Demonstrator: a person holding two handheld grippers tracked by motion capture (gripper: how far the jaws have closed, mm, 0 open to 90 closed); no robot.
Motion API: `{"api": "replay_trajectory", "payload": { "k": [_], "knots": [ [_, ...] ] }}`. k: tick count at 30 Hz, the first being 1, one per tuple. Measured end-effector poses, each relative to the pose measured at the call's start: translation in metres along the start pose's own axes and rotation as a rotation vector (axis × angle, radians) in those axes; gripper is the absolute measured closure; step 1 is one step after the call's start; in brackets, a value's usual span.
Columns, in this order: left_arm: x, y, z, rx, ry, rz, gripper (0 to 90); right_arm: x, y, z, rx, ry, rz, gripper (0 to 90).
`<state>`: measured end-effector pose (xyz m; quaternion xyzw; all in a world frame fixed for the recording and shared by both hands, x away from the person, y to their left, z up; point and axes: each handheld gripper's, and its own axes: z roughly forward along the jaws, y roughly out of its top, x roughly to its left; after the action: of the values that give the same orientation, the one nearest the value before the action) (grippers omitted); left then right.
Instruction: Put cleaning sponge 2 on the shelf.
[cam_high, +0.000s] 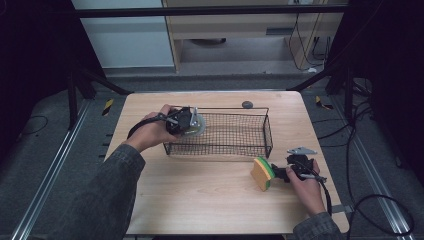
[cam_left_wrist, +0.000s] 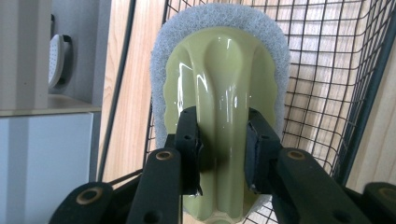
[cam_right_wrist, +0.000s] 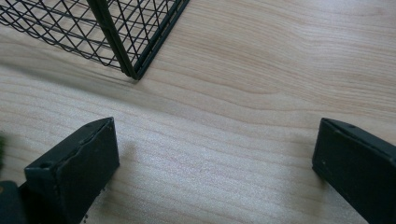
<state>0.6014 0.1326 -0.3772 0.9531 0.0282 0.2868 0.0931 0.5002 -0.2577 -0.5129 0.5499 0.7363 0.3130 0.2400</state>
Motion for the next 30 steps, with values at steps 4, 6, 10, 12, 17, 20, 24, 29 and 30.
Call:
{"api": "replay_trajectory", "payload": {
  "k": [4, 6, 10, 12, 17, 20, 24, 29, 30],
  "knots": [
    [-0.001, -0.001, 0.003, 0.006, -0.010, -0.008, 70.3, 0.000, 0.000, 0.000, 0.000, 0.000, 0.001, 0.8],
    [-0.001, -0.002, 0.005, 0.013, -0.015, -0.003, 70.3, 0.000, 0.000, 0.000, 0.000, 0.000, 0.000, 0.8],
    [-0.002, -0.003, 0.010, 0.013, -0.020, -0.005, 70.3, 0.000, 0.000, 0.000, 0.000, 0.000, 0.000, 0.8],
    [-0.003, -0.004, 0.012, 0.016, -0.026, -0.007, 70.3, 0.000, 0.000, 0.000, 0.000, 0.000, 0.001, 0.8],
    [-0.007, -0.006, 0.018, 0.017, -0.037, -0.010, 70.3, 0.000, 0.000, 0.000, 0.000, 0.000, 0.000, 0.8],
    [-0.008, -0.008, 0.022, 0.013, -0.043, -0.013, 70.3, 0.000, 0.000, 0.000, 0.000, 0.000, 0.000, 0.8],
    [-0.009, -0.009, 0.026, 0.019, -0.052, -0.013, 70.3, 0.000, 0.000, 0.000, 0.000, 0.000, 0.000, 0.8],
    [-0.008, -0.009, 0.029, 0.021, -0.060, -0.021, 70.2, 0.000, 0.000, 0.000, 0.000, 0.000, 0.000, 0.8],
    [-0.009, -0.008, 0.030, 0.022, -0.064, -0.022, 70.2, 0.000, 0.000, 0.000, 0.000, 0.000, 0.000, 0.8]
  ]
}}
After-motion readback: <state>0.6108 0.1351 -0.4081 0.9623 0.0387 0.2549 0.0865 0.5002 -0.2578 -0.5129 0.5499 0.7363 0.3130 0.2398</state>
